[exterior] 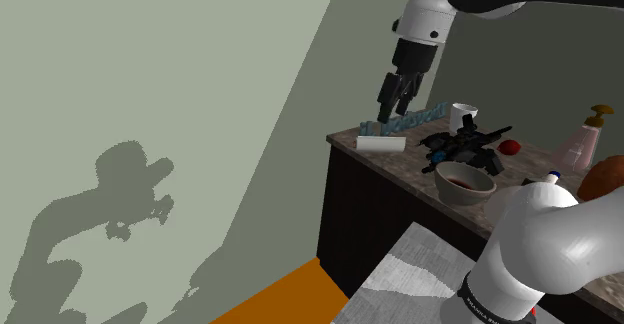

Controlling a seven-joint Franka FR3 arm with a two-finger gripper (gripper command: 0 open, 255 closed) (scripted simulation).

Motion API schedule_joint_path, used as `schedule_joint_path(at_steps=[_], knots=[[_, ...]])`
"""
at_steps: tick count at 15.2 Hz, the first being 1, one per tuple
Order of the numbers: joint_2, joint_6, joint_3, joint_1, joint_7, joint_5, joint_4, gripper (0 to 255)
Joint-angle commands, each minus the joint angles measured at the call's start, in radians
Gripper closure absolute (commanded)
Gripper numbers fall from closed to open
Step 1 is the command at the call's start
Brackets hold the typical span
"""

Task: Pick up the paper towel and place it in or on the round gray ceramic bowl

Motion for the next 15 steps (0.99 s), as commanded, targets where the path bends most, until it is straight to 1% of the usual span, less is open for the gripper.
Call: schedule_joint_path(at_steps=[1,8,15], knots=[[0.0,0.0,0.0,0.0,0.0,0.0,0.0,0],[0.033,0.082,-0.177,-0.008,-0.282,-0.114,-0.069,0],[0.161,0.189,-0.357,-0.005,-0.562,-0.207,-0.056,0]])
